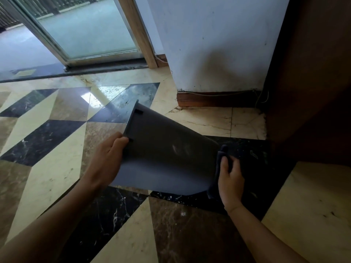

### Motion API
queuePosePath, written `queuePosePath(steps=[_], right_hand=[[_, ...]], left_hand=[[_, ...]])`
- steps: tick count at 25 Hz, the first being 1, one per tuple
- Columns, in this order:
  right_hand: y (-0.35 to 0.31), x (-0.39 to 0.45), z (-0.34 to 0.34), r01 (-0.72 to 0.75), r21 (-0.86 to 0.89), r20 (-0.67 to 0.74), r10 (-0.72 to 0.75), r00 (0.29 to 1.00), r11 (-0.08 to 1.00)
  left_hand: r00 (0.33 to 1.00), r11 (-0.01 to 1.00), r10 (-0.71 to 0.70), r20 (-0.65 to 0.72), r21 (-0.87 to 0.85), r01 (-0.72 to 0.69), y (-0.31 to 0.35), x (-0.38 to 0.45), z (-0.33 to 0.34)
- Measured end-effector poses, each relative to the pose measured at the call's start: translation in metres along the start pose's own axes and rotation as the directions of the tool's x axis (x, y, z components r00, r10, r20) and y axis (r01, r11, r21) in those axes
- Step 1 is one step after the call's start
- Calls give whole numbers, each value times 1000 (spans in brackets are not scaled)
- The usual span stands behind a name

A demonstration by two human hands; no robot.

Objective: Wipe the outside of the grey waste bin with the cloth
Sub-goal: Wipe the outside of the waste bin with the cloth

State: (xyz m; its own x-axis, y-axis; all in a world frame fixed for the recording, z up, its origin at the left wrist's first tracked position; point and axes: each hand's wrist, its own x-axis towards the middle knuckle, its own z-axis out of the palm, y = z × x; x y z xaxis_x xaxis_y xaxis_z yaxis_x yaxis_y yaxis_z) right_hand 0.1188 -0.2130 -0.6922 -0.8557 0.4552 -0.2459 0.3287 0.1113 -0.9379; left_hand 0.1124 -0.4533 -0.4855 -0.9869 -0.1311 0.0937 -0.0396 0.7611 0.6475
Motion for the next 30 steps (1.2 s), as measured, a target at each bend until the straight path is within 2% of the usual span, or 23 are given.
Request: queuePosePath(steps=[2, 4, 7, 9, 11, 13, 14, 16, 18, 21, 23, 27, 28, 30], right_hand=[[-2, -4, 1, 27, -16, 30, -26, 999, 1000], [-5, -3, -4, 55, -71, 29, -53, 998, 996], [-20, 0, -18, 193, -244, -112, -226, 968, 950], [-47, -5, -25, 338, -160, -199, -366, 909, 927], [-83, -23, -18, 484, 32, -237, -464, 854, 875], [-121, -50, 3, 602, 153, -185, -575, 797, 784], [-134, -64, 16, 645, 182, -110, -637, 763, 742], [-148, -83, 36, 674, 137, 141, -688, 712, 726], [-147, -78, 45, 667, -5, 329, -629, 705, 745], [-133, -55, 47, 685, -136, 375, -602, 704, 716], [-119, -36, 46, 636, -167, 404, -537, 741, 753], [-73, 13, 29, 420, -345, 364, -293, 884, 839], [-62, 21, 24, 373, -337, 336, -259, 905, 864], [-44, 33, 13, 229, -202, 263, -173, 949, 952]], left_hand=[[998, 995, -53, -29, 83, 55, -1, 2, 1], [998, 992, -15, -53, 121, 21, 1, 3, 5], [995, 994, 22, -94, 113, -12, 1, -5, 11], [989, 995, 25, -147, 97, -11, 3, -13, 15], [983, 996, 21, -181, 89, -5, 8, -21, 23], [983, 996, 23, -184, 90, -7, 15, -27, 34], [984, 997, 30, -177, 78, -16, 19, -29, 39], [988, 1000, 31, -154, 6, -31, 27, -32, 47], [990, 995, 21, -137, -91, -34, 30, -37, 49], [992, 996, 27, -127, -82, -38, 31, -39, 45], [992, 998, 32, -126, -55, -39, 27, -37, 42], [989, 998, -25, -146, -61, 16, 17, -34, 32], [988, 997, -31, -150, -72, 21, 16, -33, 30], [988, 997, -27, -153, -71, 17, 17, -29, 30]])
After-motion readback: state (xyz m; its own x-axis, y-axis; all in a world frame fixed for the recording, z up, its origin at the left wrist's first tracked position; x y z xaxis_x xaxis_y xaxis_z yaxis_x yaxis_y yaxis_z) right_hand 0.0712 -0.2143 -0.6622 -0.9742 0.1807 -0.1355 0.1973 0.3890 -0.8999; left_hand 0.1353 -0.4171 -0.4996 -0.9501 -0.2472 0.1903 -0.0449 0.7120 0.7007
